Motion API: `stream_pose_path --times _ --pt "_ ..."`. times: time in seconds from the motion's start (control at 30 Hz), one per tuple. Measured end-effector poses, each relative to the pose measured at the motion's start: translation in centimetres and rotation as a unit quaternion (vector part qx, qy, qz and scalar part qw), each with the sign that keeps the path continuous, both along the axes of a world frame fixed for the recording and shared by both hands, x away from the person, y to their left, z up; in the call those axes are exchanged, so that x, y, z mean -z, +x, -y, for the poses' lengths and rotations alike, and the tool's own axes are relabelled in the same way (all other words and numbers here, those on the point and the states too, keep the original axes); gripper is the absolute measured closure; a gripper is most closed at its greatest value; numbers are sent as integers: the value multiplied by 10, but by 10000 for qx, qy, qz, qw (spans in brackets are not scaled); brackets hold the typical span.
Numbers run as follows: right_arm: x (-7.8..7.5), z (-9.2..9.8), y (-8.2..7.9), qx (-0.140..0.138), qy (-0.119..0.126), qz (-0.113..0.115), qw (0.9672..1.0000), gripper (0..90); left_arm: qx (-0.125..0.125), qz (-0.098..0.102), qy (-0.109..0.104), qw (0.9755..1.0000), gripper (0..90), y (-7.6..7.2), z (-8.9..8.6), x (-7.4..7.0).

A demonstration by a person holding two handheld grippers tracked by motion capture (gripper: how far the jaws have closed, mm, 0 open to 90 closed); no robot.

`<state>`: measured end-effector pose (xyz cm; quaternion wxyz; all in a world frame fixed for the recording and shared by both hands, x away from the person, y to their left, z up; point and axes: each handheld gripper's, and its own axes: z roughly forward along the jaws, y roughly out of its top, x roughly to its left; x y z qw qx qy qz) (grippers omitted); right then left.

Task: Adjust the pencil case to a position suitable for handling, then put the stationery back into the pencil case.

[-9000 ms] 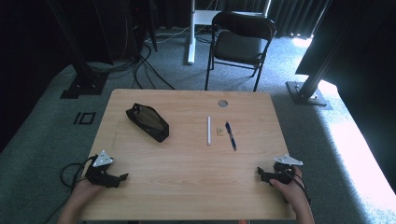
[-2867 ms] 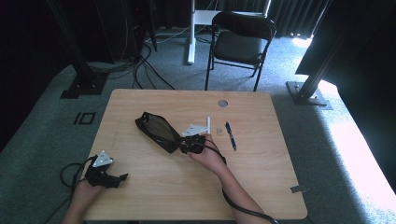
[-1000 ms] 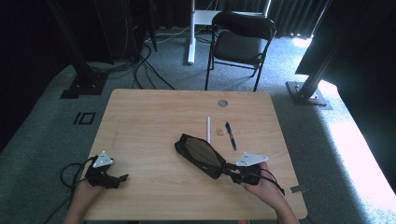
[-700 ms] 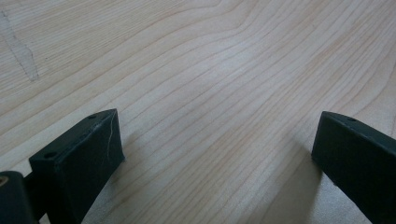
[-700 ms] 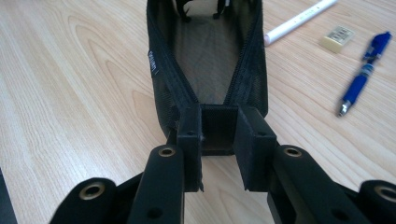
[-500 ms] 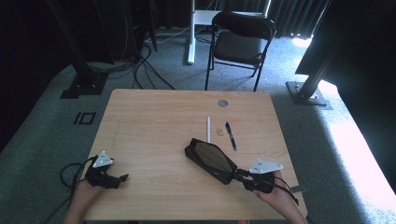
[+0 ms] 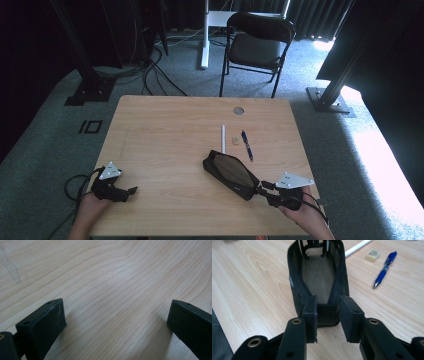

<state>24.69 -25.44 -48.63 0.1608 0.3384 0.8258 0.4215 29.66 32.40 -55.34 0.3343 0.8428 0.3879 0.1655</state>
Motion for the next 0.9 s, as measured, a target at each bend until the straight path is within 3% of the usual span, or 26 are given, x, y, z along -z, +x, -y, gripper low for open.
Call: stream_pose_path --times 0.2,0.37,0.7,0.9 --pt "-11 1 11 164 183 171 9995 619 -10 -8 -3 10000 22 0 0 0" --pt "-15 1 32 456 402 185 9980 572 -2 -6 5 10000 22 0 0 0" --pt "-6 -1 81 990 174 268 9946 557 -3 -5 4 10000 22 0 0 0" --pt "9 -6 110 1173 133 106 9930 556 -4 -5 2 10000 22 0 0 0"
